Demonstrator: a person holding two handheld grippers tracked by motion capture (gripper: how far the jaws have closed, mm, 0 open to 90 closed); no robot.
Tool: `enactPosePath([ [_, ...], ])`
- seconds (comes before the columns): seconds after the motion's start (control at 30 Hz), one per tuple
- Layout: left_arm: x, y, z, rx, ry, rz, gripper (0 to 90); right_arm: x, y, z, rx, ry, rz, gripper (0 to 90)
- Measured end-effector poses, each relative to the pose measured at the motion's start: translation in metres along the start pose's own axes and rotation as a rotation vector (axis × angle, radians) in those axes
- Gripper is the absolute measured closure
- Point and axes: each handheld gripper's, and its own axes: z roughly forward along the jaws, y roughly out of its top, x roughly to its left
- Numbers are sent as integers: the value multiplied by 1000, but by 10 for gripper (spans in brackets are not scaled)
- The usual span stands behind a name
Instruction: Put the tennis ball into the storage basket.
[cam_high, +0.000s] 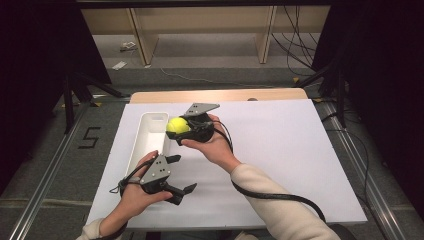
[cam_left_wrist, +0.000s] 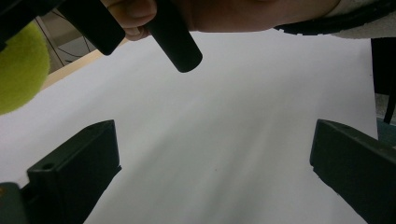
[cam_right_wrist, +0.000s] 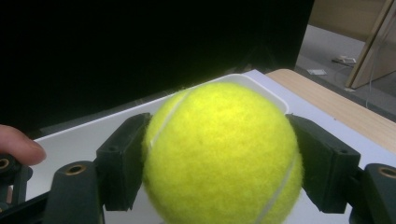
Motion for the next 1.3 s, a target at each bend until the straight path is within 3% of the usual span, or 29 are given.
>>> enactPosePath([
  [1.3,0,1,0,-3,-3,1,10,7,13,14,2,20,-16,266],
])
